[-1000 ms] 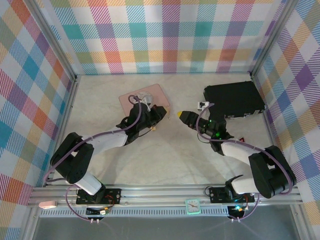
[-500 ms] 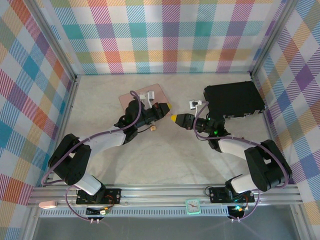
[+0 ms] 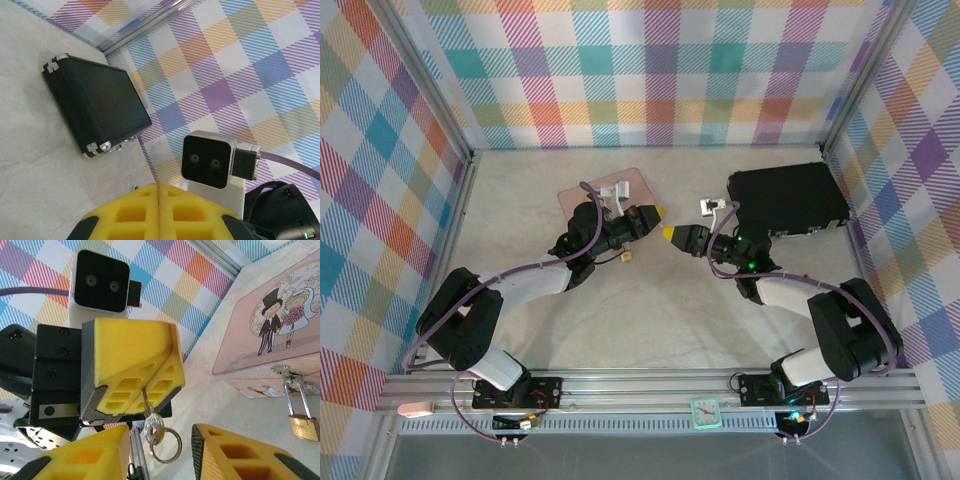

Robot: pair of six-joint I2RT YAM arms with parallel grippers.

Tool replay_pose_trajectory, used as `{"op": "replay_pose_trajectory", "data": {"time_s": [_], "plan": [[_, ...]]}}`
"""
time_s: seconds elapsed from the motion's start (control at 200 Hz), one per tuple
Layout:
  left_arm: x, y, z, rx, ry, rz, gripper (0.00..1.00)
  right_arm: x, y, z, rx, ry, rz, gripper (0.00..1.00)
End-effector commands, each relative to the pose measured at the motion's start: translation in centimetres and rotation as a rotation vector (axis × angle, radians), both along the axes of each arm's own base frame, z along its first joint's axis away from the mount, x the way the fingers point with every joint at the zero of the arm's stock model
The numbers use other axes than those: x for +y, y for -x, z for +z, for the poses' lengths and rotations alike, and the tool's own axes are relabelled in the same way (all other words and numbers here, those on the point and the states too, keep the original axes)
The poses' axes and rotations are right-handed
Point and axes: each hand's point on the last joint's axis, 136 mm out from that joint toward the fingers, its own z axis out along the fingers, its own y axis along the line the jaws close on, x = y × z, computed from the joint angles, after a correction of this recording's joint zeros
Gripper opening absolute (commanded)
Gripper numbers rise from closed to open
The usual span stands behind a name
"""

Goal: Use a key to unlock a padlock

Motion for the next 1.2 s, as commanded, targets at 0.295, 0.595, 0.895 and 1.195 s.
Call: {"op": "replay_pose_trajectory", "data": {"time_s": [0.295, 0.595, 0.895, 1.195], "plan": [[0.1, 0.6, 1.3, -0.032, 0.056, -0.014, 0.00, 0.5, -0.9, 1.7, -0.039, -0.106, 0.023, 0.16], [0.2, 0.6, 0.9, -0.017, 0.066, -0.006, 0.00, 0.4, -1.2, 1.4, -0.034, -0.108, 0.011, 0.00], [5.8, -0.9, -2.7, 0.084, -0.177, 0.225, 0.69, 0.1, -1.4, -2.1, 0.061, -0.026, -0.030, 0.00], [11.1, 1.1, -11.1, 0.290, -0.553, 0.343, 0.70, -0.9, -0.6, -6.1, 0.139, 0.130, -0.079, 0.00]]}}
